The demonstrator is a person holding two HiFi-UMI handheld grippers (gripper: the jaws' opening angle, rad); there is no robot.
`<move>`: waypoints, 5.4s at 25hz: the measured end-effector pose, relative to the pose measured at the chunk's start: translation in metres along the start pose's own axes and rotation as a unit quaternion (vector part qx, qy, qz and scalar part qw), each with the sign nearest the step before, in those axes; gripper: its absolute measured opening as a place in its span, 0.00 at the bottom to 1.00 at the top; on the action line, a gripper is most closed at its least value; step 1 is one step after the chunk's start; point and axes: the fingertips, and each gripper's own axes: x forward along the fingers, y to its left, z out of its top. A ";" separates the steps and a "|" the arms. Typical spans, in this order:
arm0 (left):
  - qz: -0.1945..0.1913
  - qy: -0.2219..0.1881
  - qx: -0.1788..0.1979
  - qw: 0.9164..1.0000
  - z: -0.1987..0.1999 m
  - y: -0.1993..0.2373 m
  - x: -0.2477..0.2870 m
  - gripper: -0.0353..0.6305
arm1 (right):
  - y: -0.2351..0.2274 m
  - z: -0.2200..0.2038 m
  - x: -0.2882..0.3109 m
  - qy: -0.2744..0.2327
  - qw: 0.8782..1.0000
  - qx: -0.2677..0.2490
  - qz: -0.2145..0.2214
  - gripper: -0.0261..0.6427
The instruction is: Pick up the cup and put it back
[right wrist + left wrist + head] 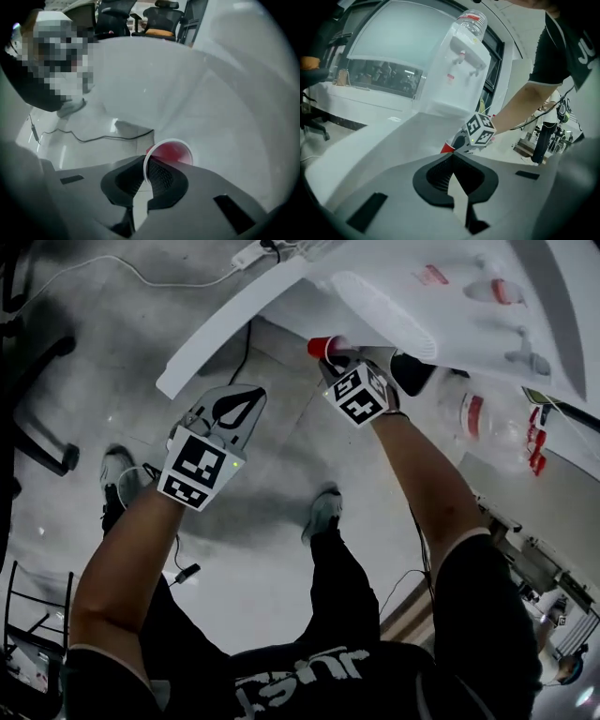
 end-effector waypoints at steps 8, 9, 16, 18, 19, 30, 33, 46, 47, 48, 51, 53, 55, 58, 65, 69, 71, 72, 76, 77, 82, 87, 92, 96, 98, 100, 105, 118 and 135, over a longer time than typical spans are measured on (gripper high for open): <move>-0.010 -0.004 -0.019 1.000 -0.063 0.006 0.023 0.06 | -0.056 -0.035 0.106 0.070 0.996 -0.038 -0.051 0.09; -0.011 -0.002 -0.021 1.000 -0.068 0.007 0.025 0.06 | -0.062 -0.035 0.114 0.074 0.995 -0.040 -0.055 0.09; -0.017 -0.003 -0.021 1.000 -0.073 0.014 0.036 0.06 | -0.093 -0.037 0.147 0.094 0.992 -0.047 -0.072 0.09; -0.017 -0.006 -0.025 1.000 -0.072 0.016 0.037 0.06 | -0.097 -0.037 0.153 0.098 0.991 -0.055 -0.077 0.09; -0.017 -0.007 -0.026 0.999 -0.073 0.017 0.038 0.06 | -0.100 -0.036 0.154 0.099 0.990 -0.058 -0.081 0.09; -0.024 -0.011 -0.036 0.999 -0.068 0.007 0.038 0.06 | -0.106 -0.028 0.148 0.107 0.987 -0.063 -0.104 0.28; -0.022 -0.007 -0.046 0.999 -0.066 0.003 0.035 0.06 | -0.105 -0.025 0.133 0.101 0.987 -0.054 -0.111 0.33; -0.022 -0.036 -0.042 0.998 0.053 -0.030 -0.063 0.06 | 0.052 0.015 -0.037 0.049 0.997 0.064 -0.014 0.21; -0.020 -0.041 -0.043 0.998 0.072 -0.032 -0.078 0.06 | 0.066 0.022 -0.062 0.045 0.996 0.072 -0.002 0.18; -0.020 -0.046 -0.041 0.998 0.092 -0.036 -0.094 0.06 | 0.079 0.031 -0.087 0.039 0.996 0.081 0.008 0.16; -0.030 -0.057 -0.023 0.998 0.151 -0.049 -0.137 0.06 | 0.089 0.068 -0.163 0.004 0.992 0.128 0.020 0.12; -0.039 -0.065 -0.011 0.997 0.189 -0.056 -0.164 0.06 | 0.081 0.096 -0.210 -0.028 0.986 0.165 0.014 0.11; -0.046 -0.075 0.000 0.996 0.223 -0.060 -0.195 0.06 | 0.073 0.125 -0.254 -0.057 0.982 0.181 0.003 0.10; -0.051 -0.085 0.017 0.995 0.269 -0.061 -0.248 0.06 | 0.069 0.168 -0.321 -0.090 0.977 0.196 -0.007 0.09; -0.072 -0.085 0.037 0.993 0.371 -0.028 -0.366 0.06 | 0.069 0.267 -0.462 -0.172 0.944 0.280 -0.035 0.09; -0.112 -0.070 0.081 0.988 0.414 -0.025 -0.424 0.06 | 0.092 0.310 -0.525 -0.224 0.919 0.319 -0.061 0.09; -0.116 -0.068 0.092 0.987 0.433 -0.028 -0.441 0.06 | 0.100 0.319 -0.555 -0.247 0.906 0.335 -0.070 0.09; -0.117 -0.066 0.094 0.986 0.442 -0.032 -0.446 0.06 | 0.102 0.322 -0.570 -0.259 0.900 0.342 -0.074 0.09; -0.120 -0.061 0.099 0.986 0.474 -0.067 -0.449 0.06 | 0.108 0.309 -0.639 -0.313 0.874 0.359 -0.092 0.09; -0.119 -0.064 0.099 0.986 0.485 -0.080 -0.447 0.06 | 0.108 0.300 -0.658 -0.326 0.868 0.360 -0.100 0.09; -0.106 -0.104 0.102 0.984 0.544 -0.156 -0.425 0.06 | 0.104 0.249 -0.766 -0.385 0.853 0.321 -0.147 0.09; -0.088 -0.141 0.053 0.985 0.564 -0.236 -0.398 0.06 | 0.127 0.191 -0.848 -0.421 0.845 0.289 -0.158 0.09; -0.088 -0.157 0.050 0.982 0.580 -0.285 -0.384 0.06 | 0.135 0.156 -0.894 -0.455 0.828 0.293 -0.150 0.09; -0.094 -0.172 0.063 0.979 0.598 -0.287 -0.399 0.06 | 0.135 0.175 -0.909 -0.484 0.812 0.292 -0.147 0.09; -0.098 -0.168 0.073 0.978 0.601 -0.281 -0.408 0.06 | 0.135 0.190 -0.910 -0.496 0.803 0.296 -0.148 0.09; -0.102 -0.167 0.080 0.978 0.603 -0.273 -0.419 0.06 | 0.136 0.206 -0.908 -0.502 0.799 0.298 -0.146 0.09; -0.104 -0.176 0.074 0.976 0.604 -0.251 -0.437 0.06 | 0.140 0.238 -0.901 -0.506 0.801 0.286 -0.146 0.09; -0.111 -0.180 0.066 0.975 0.600 -0.254 -0.442 0.06 | 0.149 0.233 -0.910 -0.497 0.803 0.289 -0.158 0.09; -0.115 -0.184 0.065 0.974 0.596 -0.271 -0.443 0.06 | 0.164 0.226 -0.918 -0.485 0.816 0.263 -0.173 0.09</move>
